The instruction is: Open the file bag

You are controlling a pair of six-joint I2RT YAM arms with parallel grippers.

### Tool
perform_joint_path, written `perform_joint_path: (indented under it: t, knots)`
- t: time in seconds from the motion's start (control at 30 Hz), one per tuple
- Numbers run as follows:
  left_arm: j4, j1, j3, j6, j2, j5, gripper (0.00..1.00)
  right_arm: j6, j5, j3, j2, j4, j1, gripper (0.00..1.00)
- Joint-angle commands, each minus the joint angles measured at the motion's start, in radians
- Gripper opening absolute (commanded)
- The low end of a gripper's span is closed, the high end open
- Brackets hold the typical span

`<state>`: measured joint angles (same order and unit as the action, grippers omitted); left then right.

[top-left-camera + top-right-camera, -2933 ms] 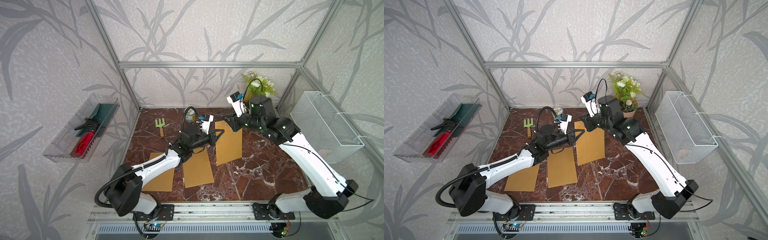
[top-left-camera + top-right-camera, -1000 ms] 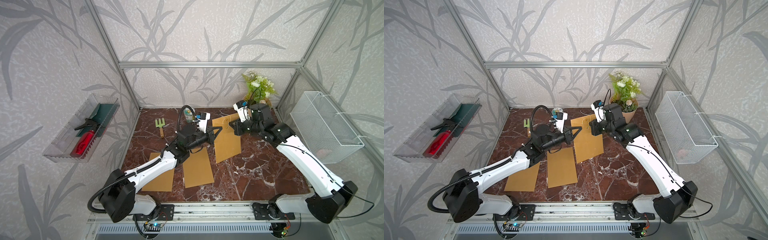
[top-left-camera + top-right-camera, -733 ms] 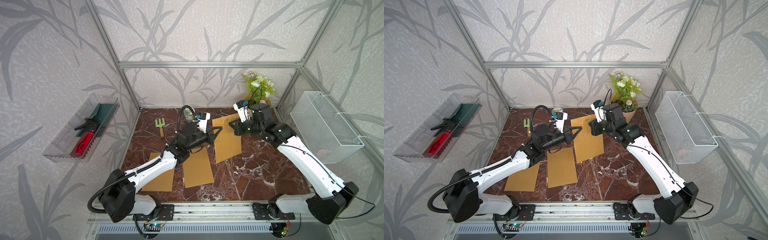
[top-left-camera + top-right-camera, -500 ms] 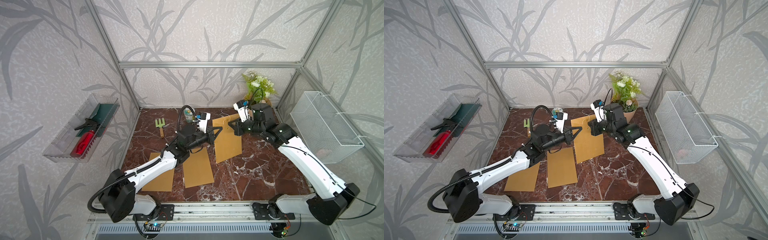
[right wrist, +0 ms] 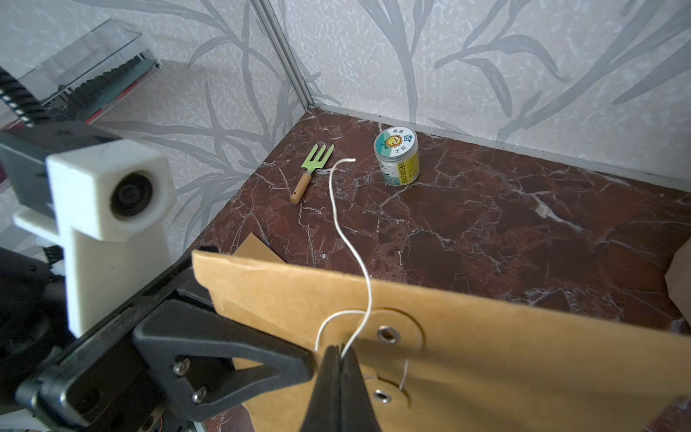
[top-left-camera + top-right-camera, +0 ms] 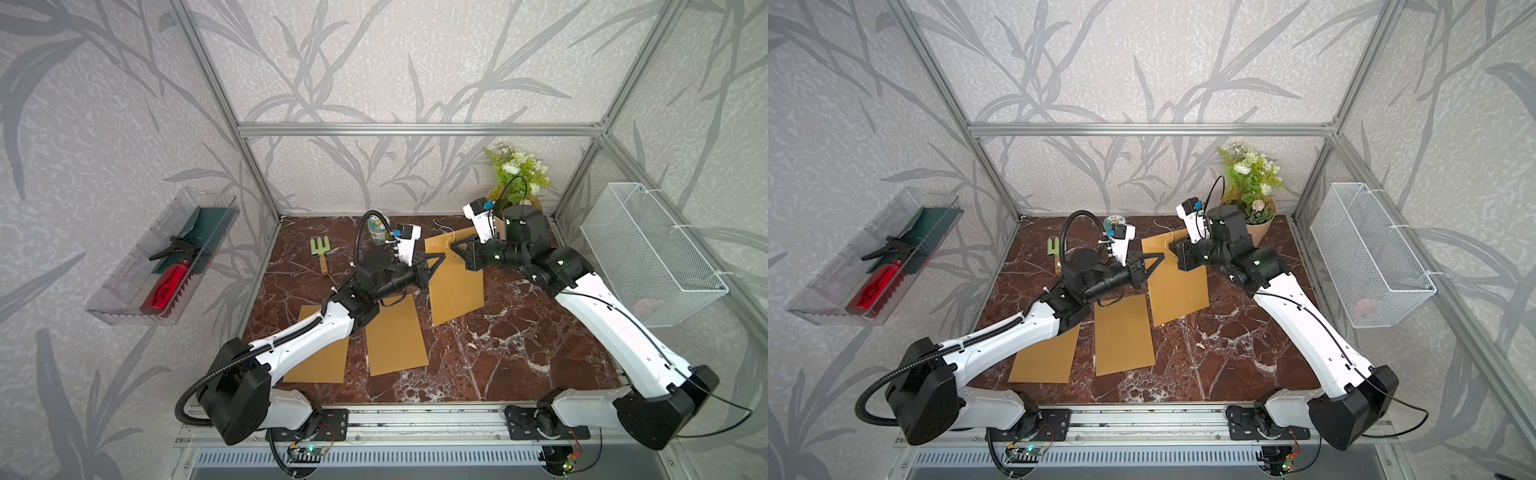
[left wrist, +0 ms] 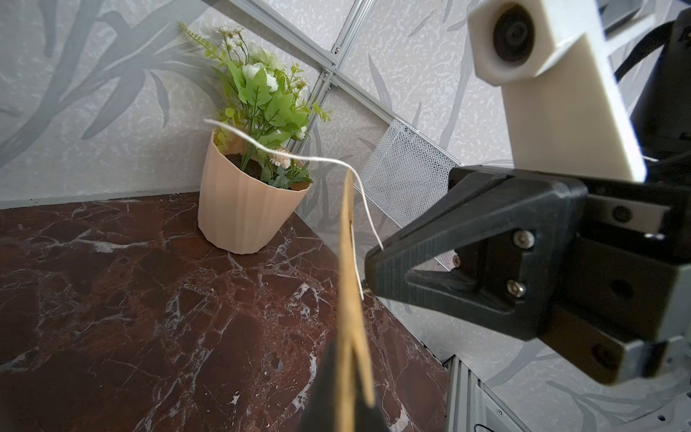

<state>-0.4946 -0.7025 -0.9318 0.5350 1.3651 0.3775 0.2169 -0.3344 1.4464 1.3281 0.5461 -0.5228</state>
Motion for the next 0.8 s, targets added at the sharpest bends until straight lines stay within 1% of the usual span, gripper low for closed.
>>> perform_joint_path:
  t: [0.0, 0.23, 0.47, 0.77]
  knots:
    - [-0.044, -0.004, -0.034, 0.002, 0.005, -0.003, 0.00, 0.006, -0.025, 0.035, 0.010, -0.026, -0.015, 0.00]
    - [-0.042, -0.003, -0.044, -0.001, 0.005, -0.024, 0.00, 0.011, -0.026, 0.014, -0.003, -0.036, -0.033, 0.00]
    - [-0.026, 0.003, -0.063, -0.021, -0.010, -0.061, 0.00, 0.023, -0.025, -0.047, -0.039, -0.050, -0.047, 0.00]
    - [-0.020, 0.025, -0.069, -0.035, -0.037, -0.084, 0.00, 0.038, 0.010, -0.132, -0.072, -0.074, -0.047, 0.00]
